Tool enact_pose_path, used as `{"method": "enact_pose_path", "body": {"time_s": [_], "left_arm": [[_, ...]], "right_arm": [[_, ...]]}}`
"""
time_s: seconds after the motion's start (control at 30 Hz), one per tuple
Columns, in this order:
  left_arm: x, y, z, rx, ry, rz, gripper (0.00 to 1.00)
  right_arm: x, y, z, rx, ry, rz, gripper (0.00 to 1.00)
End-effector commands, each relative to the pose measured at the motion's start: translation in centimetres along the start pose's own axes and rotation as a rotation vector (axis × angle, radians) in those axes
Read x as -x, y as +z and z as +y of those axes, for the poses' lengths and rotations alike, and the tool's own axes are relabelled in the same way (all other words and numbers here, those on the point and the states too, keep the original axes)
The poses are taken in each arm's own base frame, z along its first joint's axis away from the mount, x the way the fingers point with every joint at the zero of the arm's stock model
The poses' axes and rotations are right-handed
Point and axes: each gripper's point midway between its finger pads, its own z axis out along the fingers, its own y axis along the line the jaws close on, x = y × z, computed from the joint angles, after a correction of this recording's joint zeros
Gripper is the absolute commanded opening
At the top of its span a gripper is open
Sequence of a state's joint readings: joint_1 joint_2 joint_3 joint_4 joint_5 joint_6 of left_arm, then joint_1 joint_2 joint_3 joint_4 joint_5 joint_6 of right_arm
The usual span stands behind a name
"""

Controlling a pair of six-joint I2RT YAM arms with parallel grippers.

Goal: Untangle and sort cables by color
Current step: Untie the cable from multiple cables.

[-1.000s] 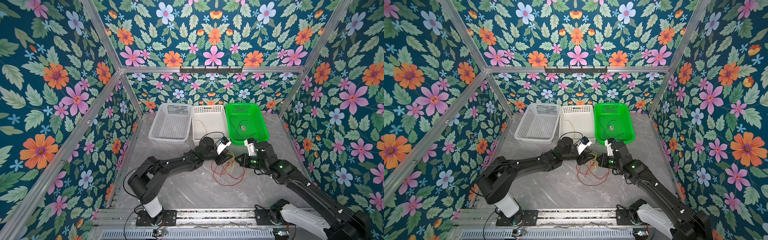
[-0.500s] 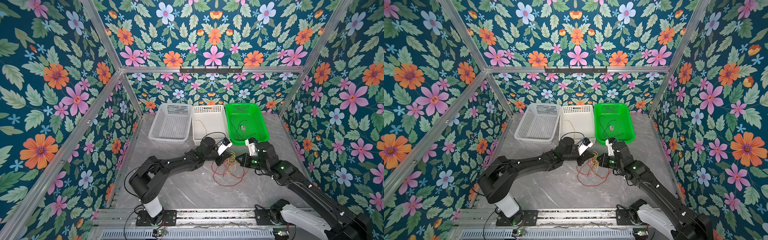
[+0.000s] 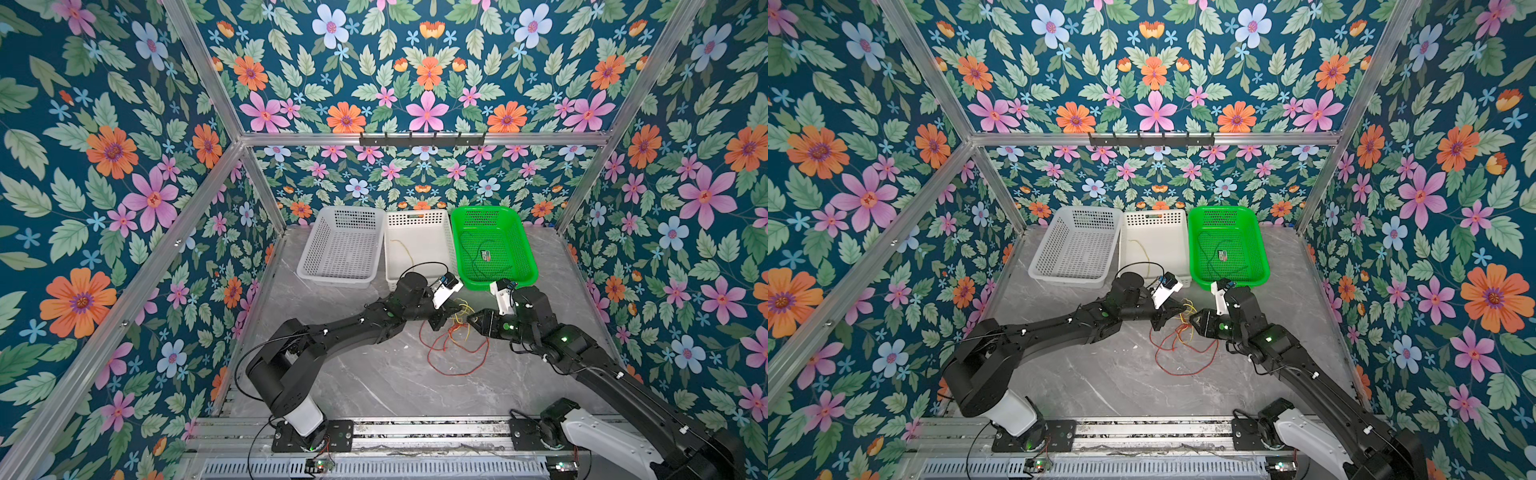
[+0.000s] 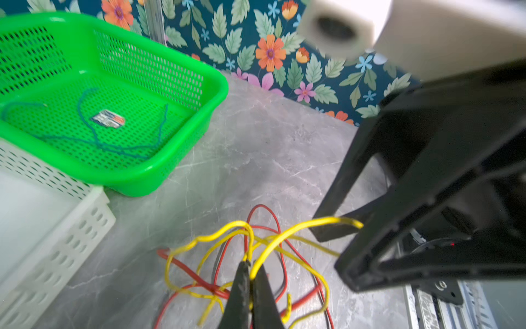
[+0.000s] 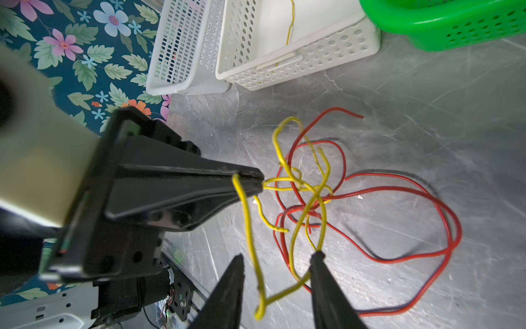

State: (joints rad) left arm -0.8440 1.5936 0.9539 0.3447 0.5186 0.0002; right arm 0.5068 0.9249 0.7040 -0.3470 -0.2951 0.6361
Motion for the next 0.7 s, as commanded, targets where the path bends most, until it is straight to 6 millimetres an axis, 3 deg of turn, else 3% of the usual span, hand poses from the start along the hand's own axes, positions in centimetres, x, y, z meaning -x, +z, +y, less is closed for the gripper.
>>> {"method": "enact_pose_path", "body": {"time_s": [0.0,0.2,0.37,0.53,0.67], "left_arm": [[1.4,-1.2,0.4,0.047,0.034,-0.037,0.0],[2.6,-2.9,0.1,0.077,0.056,-0.051,0.0],[2.5,-3.1,0.2,0.086,0.045,-0.041,0.0],[2.7,-3.0,-0.4,0.052,0.022,-0.063,0.0],[3.6,-3.3,-1.1,0.018,0.014,-0.094,0.0]], "right_arm": [[0.2,-0.4,-0.7,-0.033,-0.03,-0.026,0.49],[0.5,-0.8,-1.2,-0.06,-0.076,-0.062,0.58],[1.0,-0.3,0.5,0.045,-0.107,-0.087,0.6],[1.5,0.5,0.9,0.081,-0.131,-0.116,0.58],[1.5,1.5,0.4,0.066,-0.16,-0.106,0.51]]}}
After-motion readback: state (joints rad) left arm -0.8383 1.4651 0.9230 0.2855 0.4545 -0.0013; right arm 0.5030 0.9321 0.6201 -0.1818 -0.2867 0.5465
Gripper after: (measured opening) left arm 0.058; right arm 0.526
